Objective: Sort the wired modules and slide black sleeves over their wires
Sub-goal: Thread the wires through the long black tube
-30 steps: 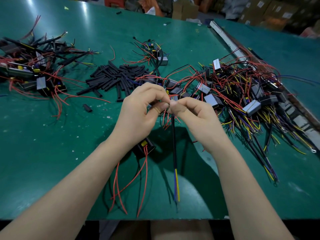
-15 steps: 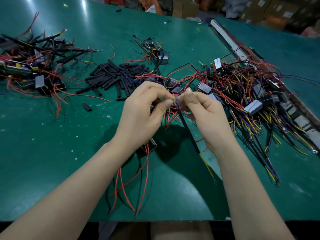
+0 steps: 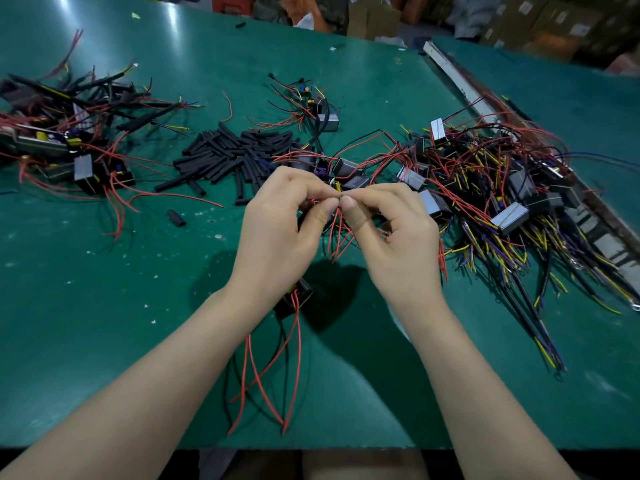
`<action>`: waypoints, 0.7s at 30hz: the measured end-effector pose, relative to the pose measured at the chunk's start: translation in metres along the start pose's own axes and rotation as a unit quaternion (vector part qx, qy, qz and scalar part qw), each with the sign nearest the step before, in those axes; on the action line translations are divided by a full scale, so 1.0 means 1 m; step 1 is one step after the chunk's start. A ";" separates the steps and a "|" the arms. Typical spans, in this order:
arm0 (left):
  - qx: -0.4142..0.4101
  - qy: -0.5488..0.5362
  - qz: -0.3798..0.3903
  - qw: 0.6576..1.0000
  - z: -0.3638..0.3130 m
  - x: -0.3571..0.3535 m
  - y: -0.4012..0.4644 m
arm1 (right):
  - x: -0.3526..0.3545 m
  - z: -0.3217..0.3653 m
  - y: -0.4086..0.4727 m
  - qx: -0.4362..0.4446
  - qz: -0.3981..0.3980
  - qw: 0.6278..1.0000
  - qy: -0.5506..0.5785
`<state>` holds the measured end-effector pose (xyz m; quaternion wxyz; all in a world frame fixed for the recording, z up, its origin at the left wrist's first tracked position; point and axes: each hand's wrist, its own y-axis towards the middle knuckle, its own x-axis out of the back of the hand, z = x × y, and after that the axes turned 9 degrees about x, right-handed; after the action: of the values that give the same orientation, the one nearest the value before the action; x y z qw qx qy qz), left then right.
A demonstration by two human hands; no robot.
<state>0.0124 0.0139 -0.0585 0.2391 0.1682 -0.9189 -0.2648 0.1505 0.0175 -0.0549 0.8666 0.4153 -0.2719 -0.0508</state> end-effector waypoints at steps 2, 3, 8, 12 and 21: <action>-0.005 0.005 -0.003 1.000 -0.001 0.000 -0.001 | -0.003 0.002 -0.001 -0.003 -0.004 1.000 0.002; -0.005 0.007 -0.005 1.000 -0.001 0.000 -0.001 | -0.005 0.003 -0.002 -0.010 -0.002 1.000 0.009; 0.017 -0.001 0.015 1.000 0.000 0.003 0.001 | -0.006 0.004 -0.003 -0.061 0.005 0.998 0.028; 0.014 0.017 0.074 0.997 0.002 0.005 0.005 | -0.004 0.000 -0.001 -0.015 0.014 0.996 -0.092; -0.008 0.068 0.086 0.994 0.009 0.005 0.006 | -0.001 -0.003 0.001 0.004 0.059 0.992 -0.109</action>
<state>0.0021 0.0199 -0.0605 0.3247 0.1040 -0.9094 -0.2382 0.1510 0.0203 -0.0566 0.8319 0.3940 -0.3885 -0.0436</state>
